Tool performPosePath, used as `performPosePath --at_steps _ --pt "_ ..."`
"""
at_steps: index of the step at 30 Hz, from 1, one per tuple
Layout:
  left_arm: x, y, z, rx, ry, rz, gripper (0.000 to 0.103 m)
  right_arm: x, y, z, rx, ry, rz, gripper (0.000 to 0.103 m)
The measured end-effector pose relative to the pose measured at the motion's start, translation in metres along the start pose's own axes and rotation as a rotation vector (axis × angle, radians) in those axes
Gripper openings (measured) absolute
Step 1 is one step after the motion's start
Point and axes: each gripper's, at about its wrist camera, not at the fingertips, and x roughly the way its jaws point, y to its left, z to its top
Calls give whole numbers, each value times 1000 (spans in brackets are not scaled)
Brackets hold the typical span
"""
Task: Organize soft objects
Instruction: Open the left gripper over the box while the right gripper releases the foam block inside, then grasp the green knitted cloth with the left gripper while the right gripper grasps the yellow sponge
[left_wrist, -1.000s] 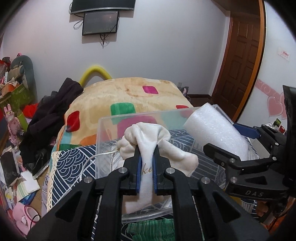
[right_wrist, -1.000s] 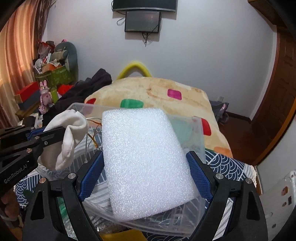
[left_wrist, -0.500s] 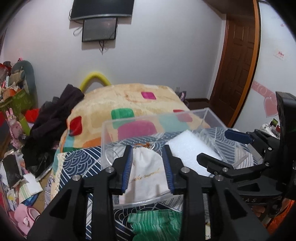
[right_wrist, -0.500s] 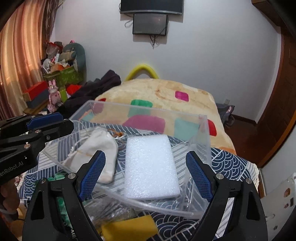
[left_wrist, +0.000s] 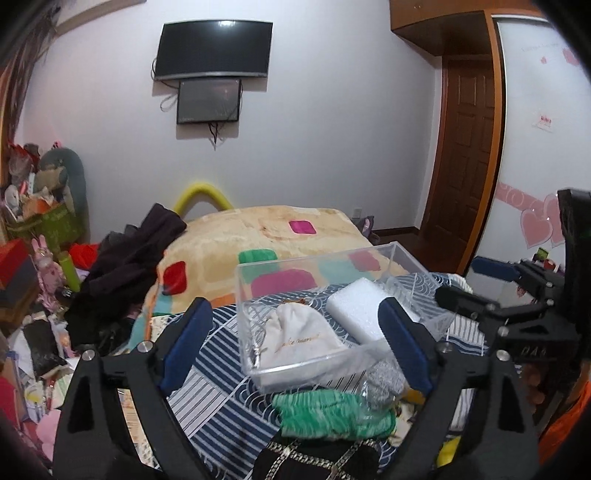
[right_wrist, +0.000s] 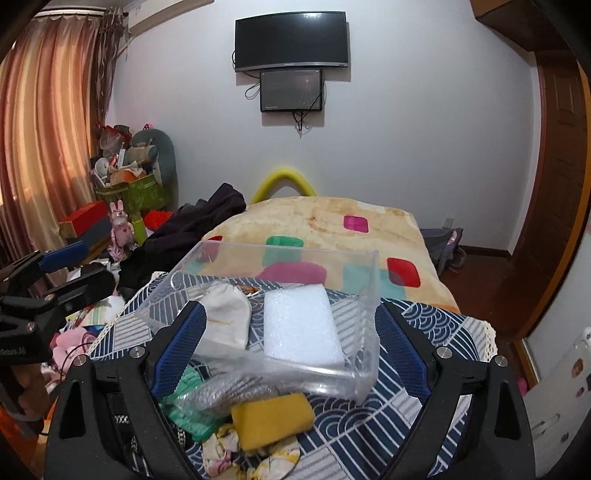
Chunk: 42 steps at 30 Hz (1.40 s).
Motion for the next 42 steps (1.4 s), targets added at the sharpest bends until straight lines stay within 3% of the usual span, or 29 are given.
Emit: performPosePath --at_steps 6,22,29,32,38,42 --pt "-11 -6 -22 31 4 19 97 -1 -4 -22 33 20 -3 93" --pt "36 -5 -81 -32 190 -28 96 14 -3 -70 40 131 33 98" --pt "57 -7 -91 -36 258 -48 63 31 -4 -80 42 180 54 97" --pt "62 -7 -94 -50 278 -77 54 31 1 -82 20 182 72 88" --pt "59 -9 -96 -43 257 -68 29 34 4 -86 11 193 96 62" --pt "50 -14 -93 -19 218 -51 16 26 2 -85 15 170 107 57"
